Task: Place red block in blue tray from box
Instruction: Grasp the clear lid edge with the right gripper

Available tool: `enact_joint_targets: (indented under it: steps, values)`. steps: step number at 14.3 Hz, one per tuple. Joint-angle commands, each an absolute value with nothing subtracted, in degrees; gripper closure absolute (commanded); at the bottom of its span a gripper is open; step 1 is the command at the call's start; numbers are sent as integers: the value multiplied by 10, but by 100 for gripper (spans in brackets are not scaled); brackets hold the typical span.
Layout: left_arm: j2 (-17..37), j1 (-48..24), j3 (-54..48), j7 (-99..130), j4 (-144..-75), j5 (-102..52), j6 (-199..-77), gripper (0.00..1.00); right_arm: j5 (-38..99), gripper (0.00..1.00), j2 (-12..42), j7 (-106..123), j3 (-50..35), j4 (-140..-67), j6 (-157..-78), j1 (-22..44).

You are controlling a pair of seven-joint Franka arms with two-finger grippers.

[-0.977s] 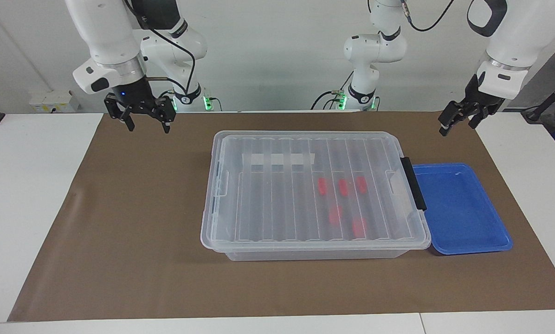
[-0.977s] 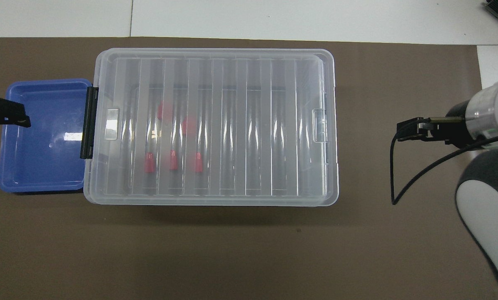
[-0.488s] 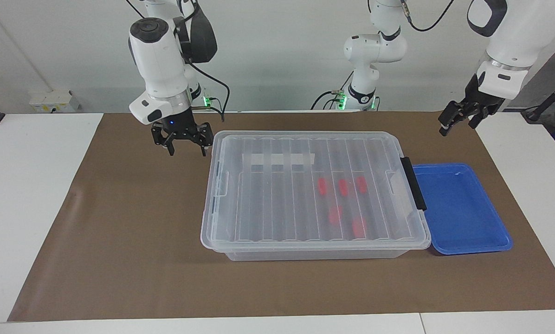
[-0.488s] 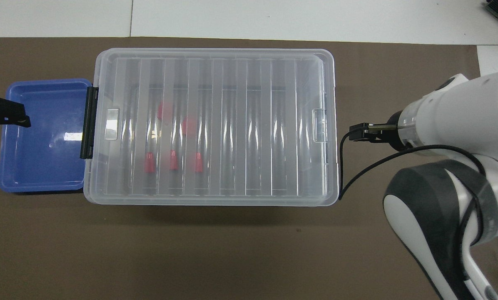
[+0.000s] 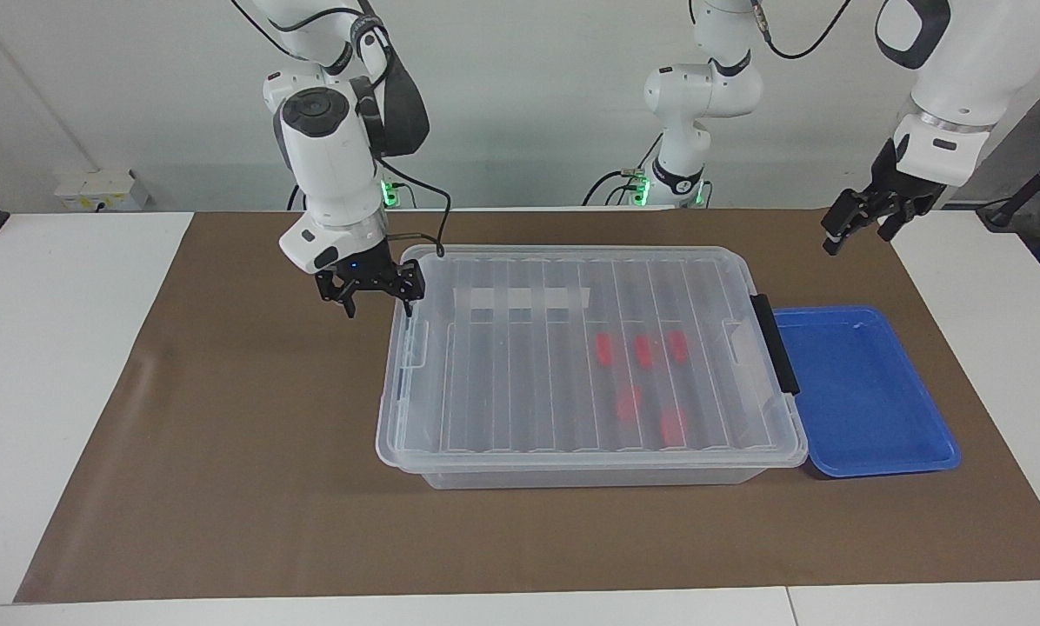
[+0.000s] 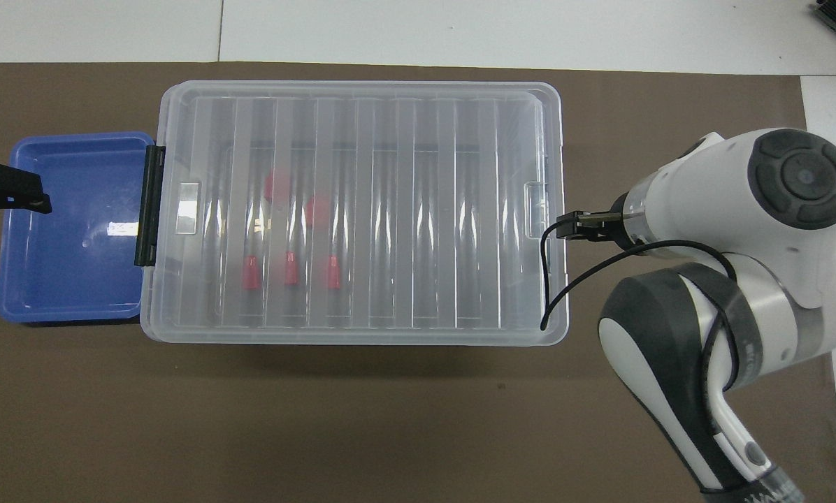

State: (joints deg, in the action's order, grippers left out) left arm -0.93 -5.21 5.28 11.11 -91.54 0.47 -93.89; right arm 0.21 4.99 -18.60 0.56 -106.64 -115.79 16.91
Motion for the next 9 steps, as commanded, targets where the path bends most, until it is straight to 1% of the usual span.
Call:
enact_joint_targets:
  steps: [1, 9]
  values:
    - [-23, -44, 48, 105, -927, -6, -934, 0, 16, 6, 55, -180, 9, -1070, -1167, 170]
    - [-23, -44, 48, 105, -927, -6, -934, 0, 16, 6, 55, -96, 10, -1079, -1164, 142]
